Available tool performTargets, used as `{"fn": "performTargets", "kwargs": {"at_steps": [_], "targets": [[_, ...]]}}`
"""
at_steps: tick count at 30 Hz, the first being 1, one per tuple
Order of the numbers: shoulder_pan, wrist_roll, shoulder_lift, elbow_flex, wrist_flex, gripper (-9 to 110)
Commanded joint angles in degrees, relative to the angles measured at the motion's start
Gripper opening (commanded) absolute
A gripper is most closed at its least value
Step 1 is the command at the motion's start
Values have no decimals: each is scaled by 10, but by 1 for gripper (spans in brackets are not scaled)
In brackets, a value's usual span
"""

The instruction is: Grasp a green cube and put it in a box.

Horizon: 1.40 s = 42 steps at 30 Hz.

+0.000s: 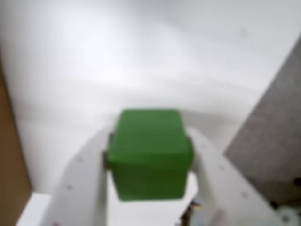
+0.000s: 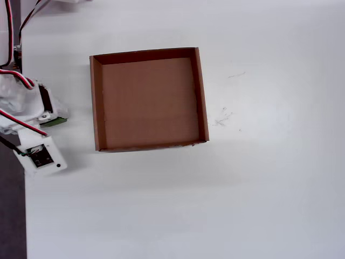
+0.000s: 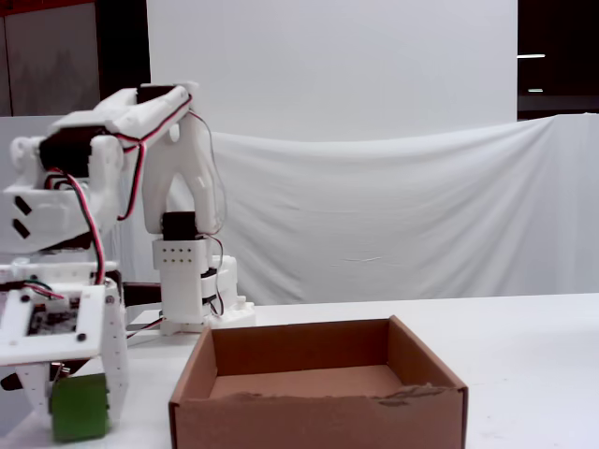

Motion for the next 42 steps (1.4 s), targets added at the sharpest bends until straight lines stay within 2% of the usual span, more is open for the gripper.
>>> {"fn": "performTargets", "kwargs": {"at_steps": [1,7,14,20,21,29,42], "targets": [[-6,-12,49,-16,13,13],[-23,-4,159,-49,132,13],[-82,4,250,-40,167,13],[-161,43,291,-11,142,13],[-205,65,293,3,127,13],[-282,86,265,43,92,14],[-308,91,228,145,4,14]]}}
